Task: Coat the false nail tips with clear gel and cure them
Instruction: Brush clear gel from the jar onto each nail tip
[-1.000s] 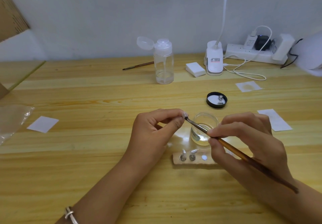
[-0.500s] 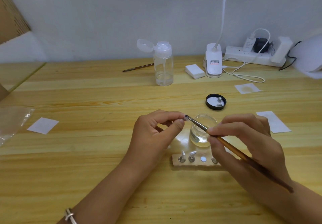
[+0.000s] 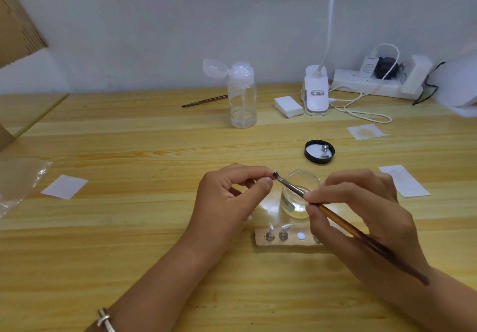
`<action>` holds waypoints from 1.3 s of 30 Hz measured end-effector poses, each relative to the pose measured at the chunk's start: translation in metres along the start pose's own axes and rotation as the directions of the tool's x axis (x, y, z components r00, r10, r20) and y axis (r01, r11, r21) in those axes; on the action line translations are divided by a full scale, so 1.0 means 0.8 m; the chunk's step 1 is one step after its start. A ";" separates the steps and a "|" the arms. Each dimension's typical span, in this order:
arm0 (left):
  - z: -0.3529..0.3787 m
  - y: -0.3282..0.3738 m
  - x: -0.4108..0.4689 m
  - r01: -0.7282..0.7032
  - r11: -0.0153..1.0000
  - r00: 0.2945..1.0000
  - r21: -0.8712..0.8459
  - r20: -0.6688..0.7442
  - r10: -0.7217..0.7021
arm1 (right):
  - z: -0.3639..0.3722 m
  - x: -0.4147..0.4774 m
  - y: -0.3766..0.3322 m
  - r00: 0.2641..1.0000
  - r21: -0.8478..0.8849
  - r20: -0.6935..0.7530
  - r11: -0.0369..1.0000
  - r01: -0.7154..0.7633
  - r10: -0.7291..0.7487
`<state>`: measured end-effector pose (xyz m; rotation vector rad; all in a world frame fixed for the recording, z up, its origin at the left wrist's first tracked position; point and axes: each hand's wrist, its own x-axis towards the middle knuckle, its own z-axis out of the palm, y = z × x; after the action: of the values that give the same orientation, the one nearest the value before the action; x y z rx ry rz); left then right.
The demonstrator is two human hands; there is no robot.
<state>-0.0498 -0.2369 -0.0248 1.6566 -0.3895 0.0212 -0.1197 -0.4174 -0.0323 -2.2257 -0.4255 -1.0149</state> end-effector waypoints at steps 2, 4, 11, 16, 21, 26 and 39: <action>0.000 0.000 -0.001 0.004 1.000 1.000 0.002 -0.005 -0.004 | 0.000 -0.001 0.000 1.000 0.000 -0.005 1.000 0.003 -0.003; 0.000 0.000 -0.001 0.006 1.000 1.000 -0.004 -0.009 -0.006 | 0.000 -0.001 -0.001 1.000 -0.004 -0.009 1.000 0.000 0.000; 0.000 -0.003 0.001 0.014 1.000 1.000 -0.023 -0.020 -0.014 | 0.000 0.000 -0.003 1.000 -0.031 -0.018 1.000 0.007 -0.008; 0.000 -0.006 0.001 -0.008 1.000 1.000 0.004 -0.002 0.008 | -0.003 -0.003 0.000 0.999 0.028 -0.053 1.000 -0.006 0.007; 0.001 -0.005 -0.001 -0.018 1.000 1.000 0.005 0.021 0.018 | 0.000 -0.004 0.003 0.999 0.043 -0.033 0.999 -0.010 0.012; 0.001 -0.005 -0.001 -0.042 0.999 0.999 0.011 0.034 0.041 | 0.000 -0.004 0.004 1.000 0.043 -0.001 0.999 0.001 -0.001; 0.000 -0.007 0.000 -0.038 0.999 0.999 0.031 0.033 0.037 | 0.000 -0.004 0.001 1.000 0.052 0.002 0.999 0.001 -0.001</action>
<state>-0.0479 -0.2362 -0.0304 1.6820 -0.4462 0.0288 -0.1215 -0.4183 -0.0350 -2.1808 -0.4494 -0.9911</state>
